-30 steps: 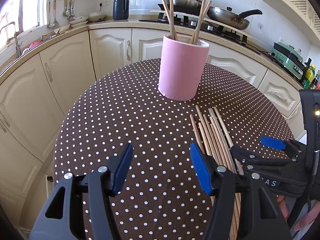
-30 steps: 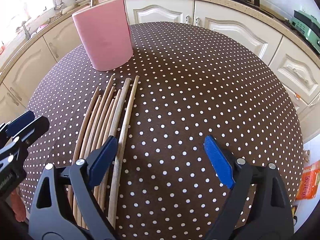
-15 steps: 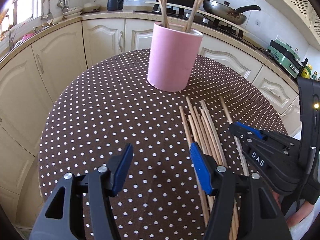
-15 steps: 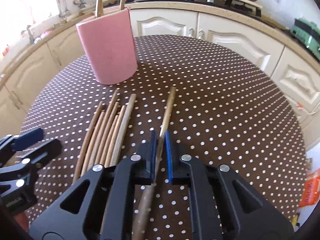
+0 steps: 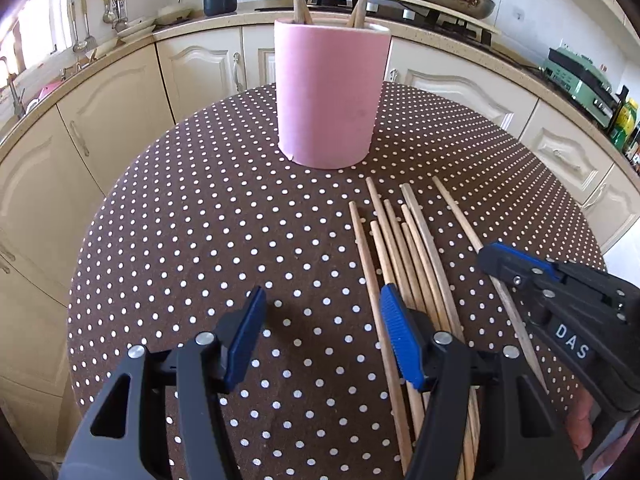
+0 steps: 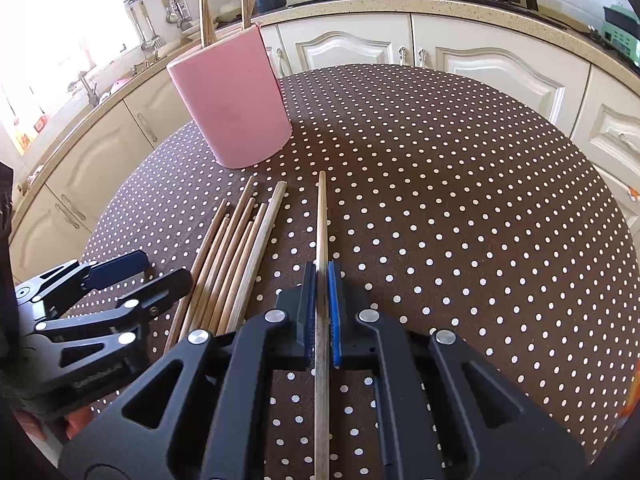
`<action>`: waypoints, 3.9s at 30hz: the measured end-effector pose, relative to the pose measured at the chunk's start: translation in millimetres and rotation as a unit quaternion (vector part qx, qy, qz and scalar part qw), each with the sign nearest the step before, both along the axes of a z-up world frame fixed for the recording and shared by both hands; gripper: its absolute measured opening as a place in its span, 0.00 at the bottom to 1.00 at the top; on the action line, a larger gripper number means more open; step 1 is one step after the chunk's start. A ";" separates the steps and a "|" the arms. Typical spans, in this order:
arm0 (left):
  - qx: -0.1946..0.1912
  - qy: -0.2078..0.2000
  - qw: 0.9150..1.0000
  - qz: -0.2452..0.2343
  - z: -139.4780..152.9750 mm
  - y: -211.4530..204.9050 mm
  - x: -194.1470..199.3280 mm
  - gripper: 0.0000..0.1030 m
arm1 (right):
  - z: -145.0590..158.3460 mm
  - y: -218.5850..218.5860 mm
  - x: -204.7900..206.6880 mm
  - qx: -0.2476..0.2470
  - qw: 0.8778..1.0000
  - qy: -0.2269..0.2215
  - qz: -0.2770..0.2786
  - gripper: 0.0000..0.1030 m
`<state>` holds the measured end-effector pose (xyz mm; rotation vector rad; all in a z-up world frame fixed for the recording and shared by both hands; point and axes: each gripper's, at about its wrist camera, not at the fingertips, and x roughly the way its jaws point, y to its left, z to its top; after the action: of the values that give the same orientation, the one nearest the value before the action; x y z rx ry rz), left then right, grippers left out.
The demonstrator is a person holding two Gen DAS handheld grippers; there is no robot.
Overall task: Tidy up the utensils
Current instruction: 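Grasp a chopstick with the right tool while the left tool grasps another, then lift both held chopsticks upright and lower them into the pink cup, then open the left tool over the cup while the right tool releases its chopstick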
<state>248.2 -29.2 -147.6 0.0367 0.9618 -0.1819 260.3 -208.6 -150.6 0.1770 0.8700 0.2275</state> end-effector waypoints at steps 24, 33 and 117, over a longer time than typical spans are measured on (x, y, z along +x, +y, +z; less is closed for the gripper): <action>-0.013 -0.033 0.998 0.052 11.3 10.9 19.6 0.06 | 9.3 0.7 -11.2 0.025 0.999 -0.017 -0.012 0.07; -0.025 -0.082 0.994 0.065 40.3 22.5 6.5 0.06 | 37.8 -9.7 -17.7 0.027 0.998 -0.059 -0.022 0.07; -0.047 -0.289 0.951 0.100 174.3 15.7 110.2 0.06 | 183.4 20.9 91.0 0.031 0.975 -0.218 -0.024 0.07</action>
<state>358.5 -13.5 26.7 -0.0922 0.3666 -0.0233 351.3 -187.7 32.8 0.1967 0.4211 0.2380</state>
